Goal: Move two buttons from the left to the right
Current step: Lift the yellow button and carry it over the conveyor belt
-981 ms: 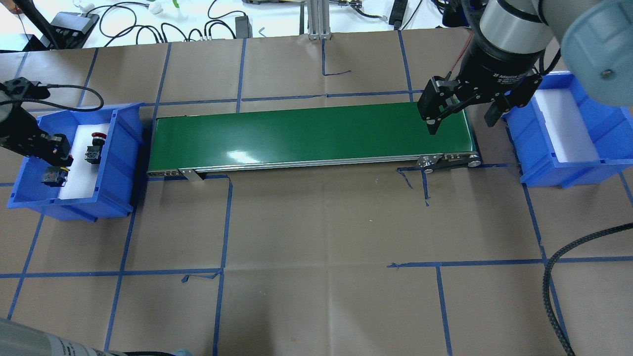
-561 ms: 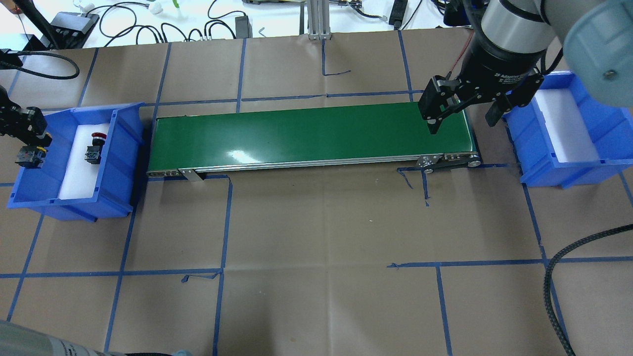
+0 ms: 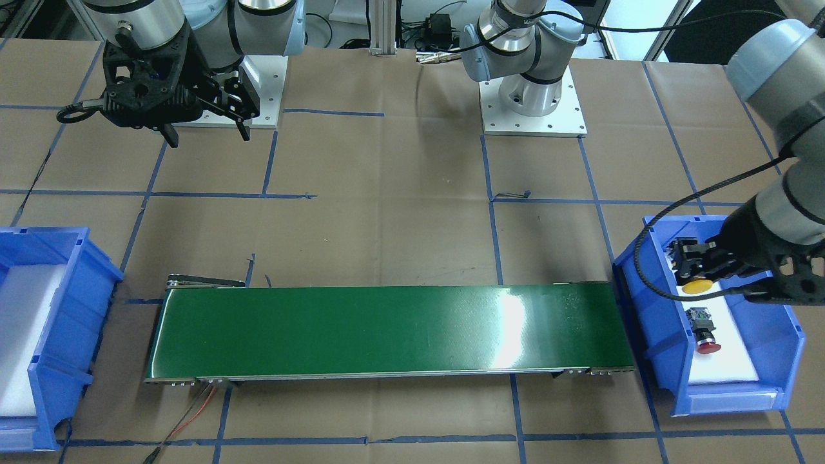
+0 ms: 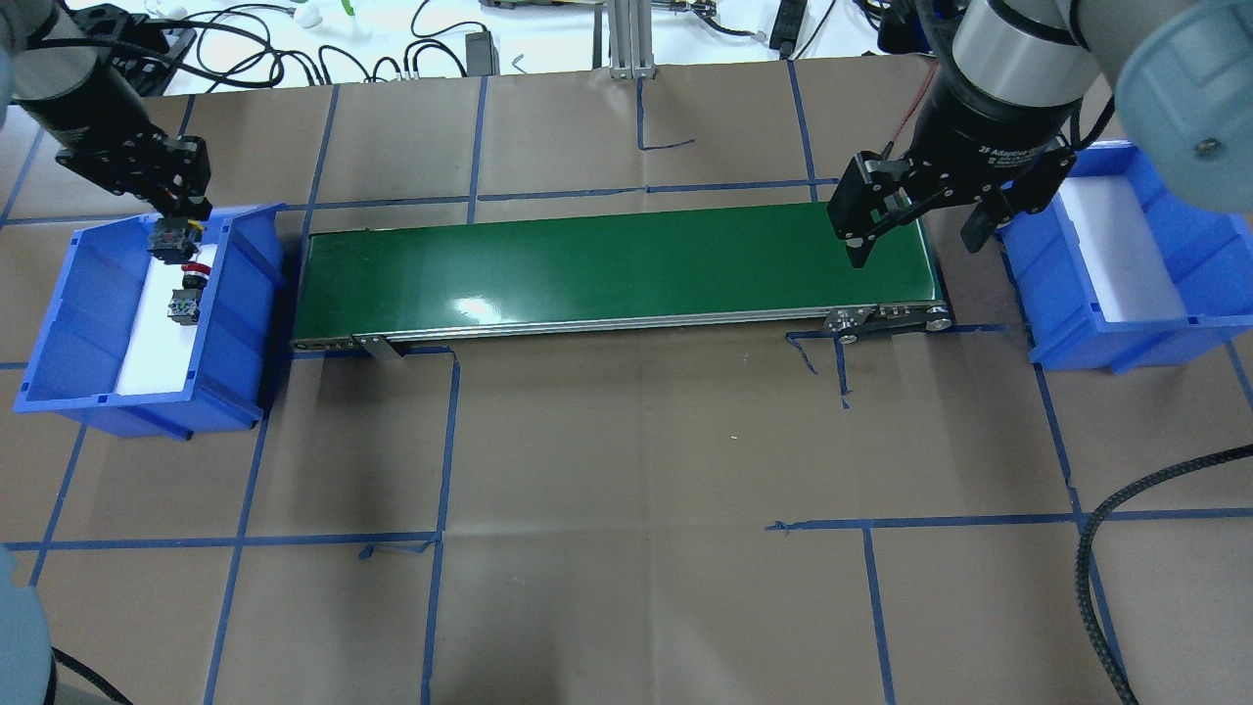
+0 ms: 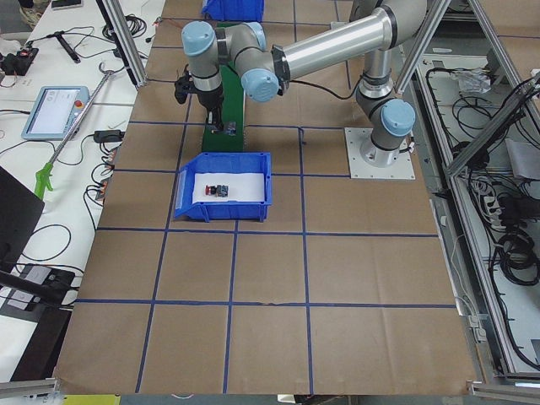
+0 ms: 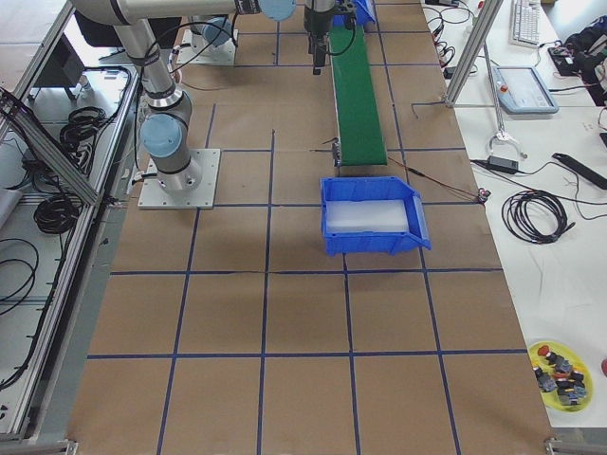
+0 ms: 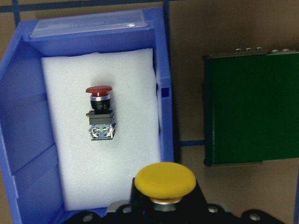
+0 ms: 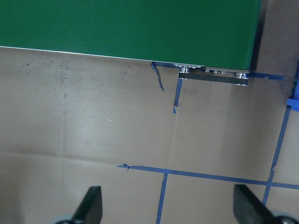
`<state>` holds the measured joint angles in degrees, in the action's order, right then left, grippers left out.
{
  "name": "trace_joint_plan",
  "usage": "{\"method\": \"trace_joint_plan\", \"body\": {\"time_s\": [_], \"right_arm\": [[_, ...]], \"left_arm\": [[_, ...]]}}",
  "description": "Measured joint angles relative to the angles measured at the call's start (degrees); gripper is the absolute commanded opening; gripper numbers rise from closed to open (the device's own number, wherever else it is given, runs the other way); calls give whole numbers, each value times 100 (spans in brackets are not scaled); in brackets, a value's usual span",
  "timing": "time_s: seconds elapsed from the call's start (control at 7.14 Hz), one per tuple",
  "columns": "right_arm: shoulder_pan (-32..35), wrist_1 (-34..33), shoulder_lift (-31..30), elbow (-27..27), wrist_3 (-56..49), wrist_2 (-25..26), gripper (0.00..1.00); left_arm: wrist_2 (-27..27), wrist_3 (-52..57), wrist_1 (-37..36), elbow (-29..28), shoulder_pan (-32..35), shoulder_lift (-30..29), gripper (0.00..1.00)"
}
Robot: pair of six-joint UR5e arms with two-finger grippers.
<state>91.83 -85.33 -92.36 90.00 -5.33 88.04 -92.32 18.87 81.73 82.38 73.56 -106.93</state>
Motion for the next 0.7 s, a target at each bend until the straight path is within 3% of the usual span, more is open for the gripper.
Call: {"method": "trace_joint_plan", "body": {"time_s": [0.28,0.7], "right_arm": [[-12,6,4,0,-3,2,100],[-16,7,14,0,-3,2,100]], "left_arm": [[-46,-754,-223,123,630,-191,0],[-57,-1106,-1034,469,1001,-684,0]]}}
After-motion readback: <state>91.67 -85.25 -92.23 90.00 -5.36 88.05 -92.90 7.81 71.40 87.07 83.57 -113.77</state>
